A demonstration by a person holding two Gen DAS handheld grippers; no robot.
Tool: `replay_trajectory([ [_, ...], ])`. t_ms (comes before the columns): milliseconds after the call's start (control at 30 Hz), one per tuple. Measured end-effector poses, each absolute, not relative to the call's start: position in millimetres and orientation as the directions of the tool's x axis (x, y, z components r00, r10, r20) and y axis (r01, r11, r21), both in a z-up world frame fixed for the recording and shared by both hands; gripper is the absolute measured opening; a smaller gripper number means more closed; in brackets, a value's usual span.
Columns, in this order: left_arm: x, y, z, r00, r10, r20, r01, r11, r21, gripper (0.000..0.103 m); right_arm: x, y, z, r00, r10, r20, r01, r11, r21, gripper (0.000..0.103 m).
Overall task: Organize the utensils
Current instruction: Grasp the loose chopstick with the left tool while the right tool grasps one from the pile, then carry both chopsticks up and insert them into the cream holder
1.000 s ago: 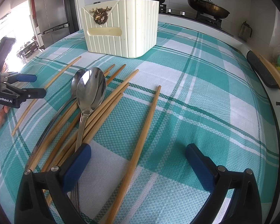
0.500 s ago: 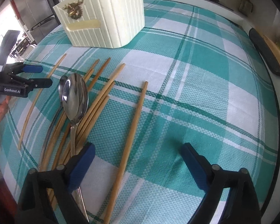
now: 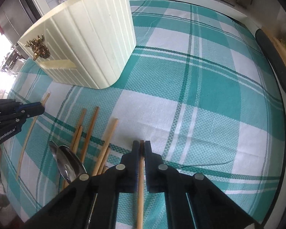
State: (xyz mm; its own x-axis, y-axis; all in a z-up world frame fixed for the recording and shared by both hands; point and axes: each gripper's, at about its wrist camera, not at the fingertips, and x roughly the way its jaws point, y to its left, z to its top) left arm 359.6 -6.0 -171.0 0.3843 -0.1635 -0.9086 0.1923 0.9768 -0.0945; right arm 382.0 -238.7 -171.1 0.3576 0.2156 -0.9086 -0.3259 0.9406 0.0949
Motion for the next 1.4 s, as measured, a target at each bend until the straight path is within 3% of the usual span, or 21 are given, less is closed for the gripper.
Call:
replay_trajectory([
  [233,313,23,-105,0.515,-0.313,-0.798,0.203,0.949,-0.241,0.004,330,-250,-89,0.518,0.309,-0.797,-0.369,0.922,0.118,0.005],
  [733,248,37,20,0.692,-0.447,-0.566,0.341,0.894,-0.290,0.004,240,-268,46,0.765,0.367,-0.529,-0.375,0.922,0.097,0.005],
  [1033,282,50,79,0.732,-0.447,-0.514,0.335,0.893,-0.301,0.004,281,-257,123,0.821,0.353,-0.449,-0.360,0.930,0.073,0.005],
  [1400,346,38,119,0.845,-0.302,-0.440,0.253,0.953,-0.168,0.004,340,-238,167,0.844,0.373,-0.386,-0.355,0.927,0.120,0.005],
])
